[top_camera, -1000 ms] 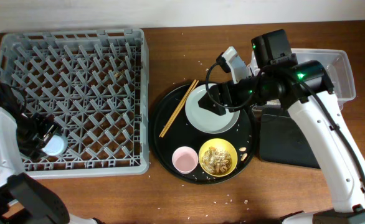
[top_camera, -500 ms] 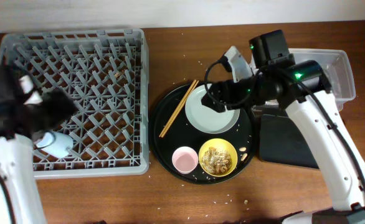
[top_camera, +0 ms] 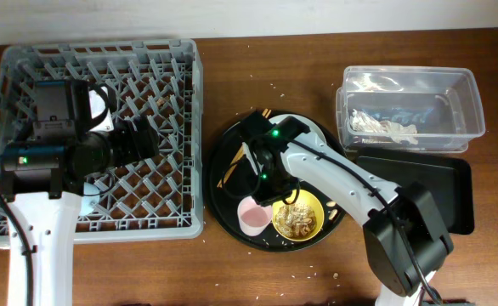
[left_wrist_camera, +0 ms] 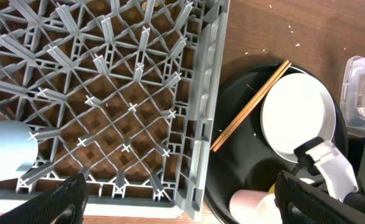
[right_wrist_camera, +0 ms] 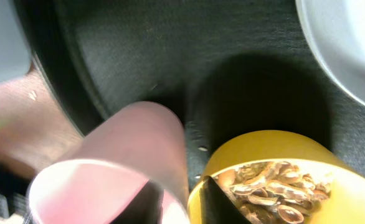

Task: Sort waste into correct bins and load items into the dishwasher rack
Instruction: 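Grasp the pink cup with the right gripper and hand it to the left gripper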

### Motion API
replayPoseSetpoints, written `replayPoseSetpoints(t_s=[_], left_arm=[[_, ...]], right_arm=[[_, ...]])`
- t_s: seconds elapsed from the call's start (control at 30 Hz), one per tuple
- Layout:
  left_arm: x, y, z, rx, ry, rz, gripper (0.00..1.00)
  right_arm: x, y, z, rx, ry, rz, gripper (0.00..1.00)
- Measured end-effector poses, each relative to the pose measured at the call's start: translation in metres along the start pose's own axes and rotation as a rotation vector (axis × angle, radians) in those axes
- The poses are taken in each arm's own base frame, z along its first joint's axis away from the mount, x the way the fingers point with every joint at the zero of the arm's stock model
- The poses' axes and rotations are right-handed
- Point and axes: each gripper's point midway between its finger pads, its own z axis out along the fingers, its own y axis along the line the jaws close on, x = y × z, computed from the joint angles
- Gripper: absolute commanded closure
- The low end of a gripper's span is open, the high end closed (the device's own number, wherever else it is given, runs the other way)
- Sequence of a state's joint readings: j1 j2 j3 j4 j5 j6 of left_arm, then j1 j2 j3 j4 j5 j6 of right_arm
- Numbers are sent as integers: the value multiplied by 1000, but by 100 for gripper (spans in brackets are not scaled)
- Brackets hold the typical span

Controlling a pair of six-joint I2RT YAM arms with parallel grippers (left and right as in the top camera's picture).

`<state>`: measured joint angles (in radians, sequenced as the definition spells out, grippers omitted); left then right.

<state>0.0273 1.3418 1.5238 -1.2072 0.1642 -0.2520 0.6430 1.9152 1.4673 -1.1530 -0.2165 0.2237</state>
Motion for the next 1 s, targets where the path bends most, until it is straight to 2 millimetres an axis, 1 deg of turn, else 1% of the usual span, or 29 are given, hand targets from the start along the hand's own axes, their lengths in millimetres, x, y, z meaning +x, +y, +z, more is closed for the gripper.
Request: replayPoseSetpoints(t_s=[0.03,0.1,0.13,0.17,0.2,0.23,0.27,0.3,0.33,0.37,0.4,0.43,0.47,0.5,0.53,0.6,0.67,0.7,0.73,0.8,0.83,0.9,0.93,0.97,1.0], left_arm=[[0,0,0,0,0,0,5],[0,0,0,0,0,0,4],[0,0,0,1,0,0,1],[0,-1,0,7,1,0,1],[-5,-14,0,75,-16,9,1],[-11,-36,-2,200,-30,31,1],[-12,-56,-4,326,-20,64,1],[-12,-91,-10,545,4,134,1],[-5,-111,-12,699,61,166,1],[1,-125,-16,825,101,185,1],[8,-148,-26,1040,166,209,1],[14,-159,-31,1127,195,227,3],[26,-177,-45,1236,239,258,11],[41,-194,-58,1317,286,296,23],[47,-200,-63,1351,303,310,33],[49,-202,-70,1393,314,311,40],[49,-203,-73,1412,312,313,40],[49,-203,-74,1415,314,312,25],[49,-203,-74,1414,313,312,13],[49,-203,-74,1417,309,316,13],[48,-203,-74,1417,307,319,22],[46,-204,-73,1420,291,334,34],[46,-203,-73,1419,287,336,31],[45,-203,-72,1417,286,337,14],[45,-204,-72,1414,279,344,5]], right_arm=[[1,-3,2,16,1,-1,96],[2,-4,3,19,6,0,96],[3,-5,-2,17,14,7,96],[0,-7,-11,9,0,19,96],[-25,-12,-70,-112,-148,60,96],[-35,-16,-99,-152,-237,61,96],[-40,-12,-139,-272,-330,30,96],[-42,-6,-169,-377,-402,-20,96],[-40,-8,-202,-465,-490,-61,96],[-39,1,-220,-596,-535,-129,96],[-38,8,-237,-712,-579,-195,96],[-38,19,-258,-823,-640,-287,96],[-35,28,-268,-886,-663,-338,96],[-33,31,-273,-916,-675,-366,96],[-33,33,-276,-931,-683,-382,96],[-30,36,-281,-965,-689,-401,96],[-29,38,-283,-978,-688,-405,96],[-29,38,-283,-979,-687,-405,96],[-29,37,-282,-978,-686,-403,96],[-27,37,-279,-974,-666,-379,96],[-27,36,-278,-970,-663,-375,96],[-27,36,-278,-972,-661,-373,96],[-27,36,-278,-973,-660,-373,96],[-26,37,-278,-975,-660,-373,96],[-26,37,-278,-977,-655,-369,96]])
